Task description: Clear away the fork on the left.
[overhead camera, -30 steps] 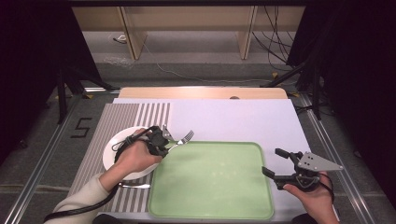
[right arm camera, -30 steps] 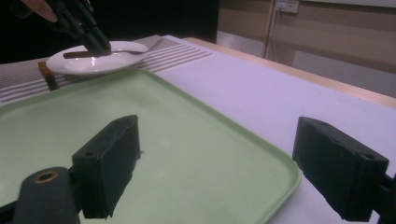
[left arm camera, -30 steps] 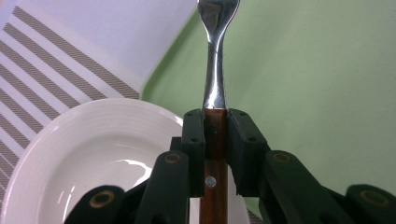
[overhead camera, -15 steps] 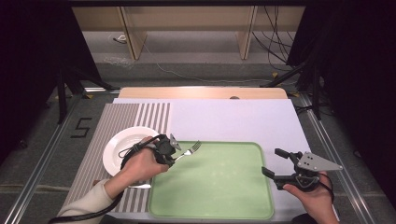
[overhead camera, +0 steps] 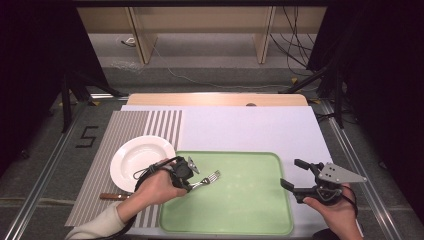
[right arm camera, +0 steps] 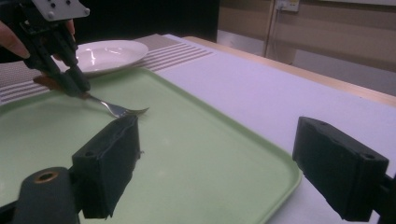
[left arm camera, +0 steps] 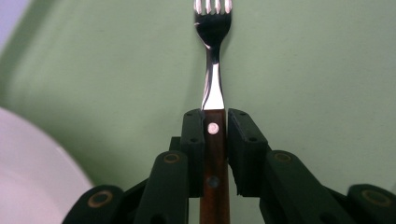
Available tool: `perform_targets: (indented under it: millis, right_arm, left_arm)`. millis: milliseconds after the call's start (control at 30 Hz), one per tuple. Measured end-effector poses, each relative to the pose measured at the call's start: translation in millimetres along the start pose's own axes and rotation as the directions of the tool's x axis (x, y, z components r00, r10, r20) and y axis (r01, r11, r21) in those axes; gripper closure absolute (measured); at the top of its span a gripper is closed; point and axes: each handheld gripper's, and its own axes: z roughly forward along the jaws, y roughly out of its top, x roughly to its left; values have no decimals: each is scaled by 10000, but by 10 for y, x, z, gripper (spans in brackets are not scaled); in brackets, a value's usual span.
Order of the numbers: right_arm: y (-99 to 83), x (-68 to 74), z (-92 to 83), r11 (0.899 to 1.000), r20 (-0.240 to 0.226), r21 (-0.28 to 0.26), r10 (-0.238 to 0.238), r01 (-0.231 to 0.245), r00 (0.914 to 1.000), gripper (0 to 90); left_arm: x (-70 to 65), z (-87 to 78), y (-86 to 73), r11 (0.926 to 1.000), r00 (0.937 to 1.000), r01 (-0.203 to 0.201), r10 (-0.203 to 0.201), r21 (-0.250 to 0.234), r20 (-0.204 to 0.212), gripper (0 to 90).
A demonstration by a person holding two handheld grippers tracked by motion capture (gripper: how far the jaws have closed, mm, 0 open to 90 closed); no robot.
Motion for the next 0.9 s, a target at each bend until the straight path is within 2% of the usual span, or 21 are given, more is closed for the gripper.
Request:
perform_targets:
  millis: [67, 200, 300, 400, 567, 633, 733, 800, 900]
  right_arm:
    - [0, 1, 1, 10000, -4, 11, -9, 9, 10000, 161]
    - [-1, -1, 0, 10000, 0, 7, 1, -1, 10000, 161]
    - [0, 1, 0, 10000, 3, 17, -8, 8, 10000, 161]
    - [0, 1, 0, 10000, 10, 19, -9, 9, 10000, 161]
    - [-1, 2, 10, 10000, -9, 1, -4, 4, 10000, 161]
    - [0, 4, 13, 10000, -17, 23, -26, 26, 10000, 161]
    - [-1, 4, 10, 10000, -16, 1, 12, -12, 10000, 161]
    - [-2, 1, 10, 10000, -10, 1, 34, -34, 10000, 161]
    - [-3, 2, 16, 10000, -18, 16, 18, -18, 10000, 161]
  left_arm:
    - [-5, -13, -25, 9996, 9998, 96, -91, -280, 170, 718]
    - [31, -94, -99, 9977, 10000, 86, -85, -668, 15, 725]
    - [68, -126, -172, 9987, 9994, -186, 172, -480, -303, 805]
    - [79, -96, -248, 9983, 9978, -574, 569, -133, -327, 883]
    - [55, -34, -335, 9944, 9940, -1030, 1038, 216, -349, 895]
    - [33, -15, -371, 9962, 9957, -861, 865, 123, -330, 894]
    - [5, 1, -415, 9964, 9962, -842, 845, 126, -201, 894]
    - [-8, 10, -441, 9956, 9957, -903, 908, 250, -184, 895]
    - [-23, 21, -474, 9964, 9969, -778, 782, 345, -104, 895]
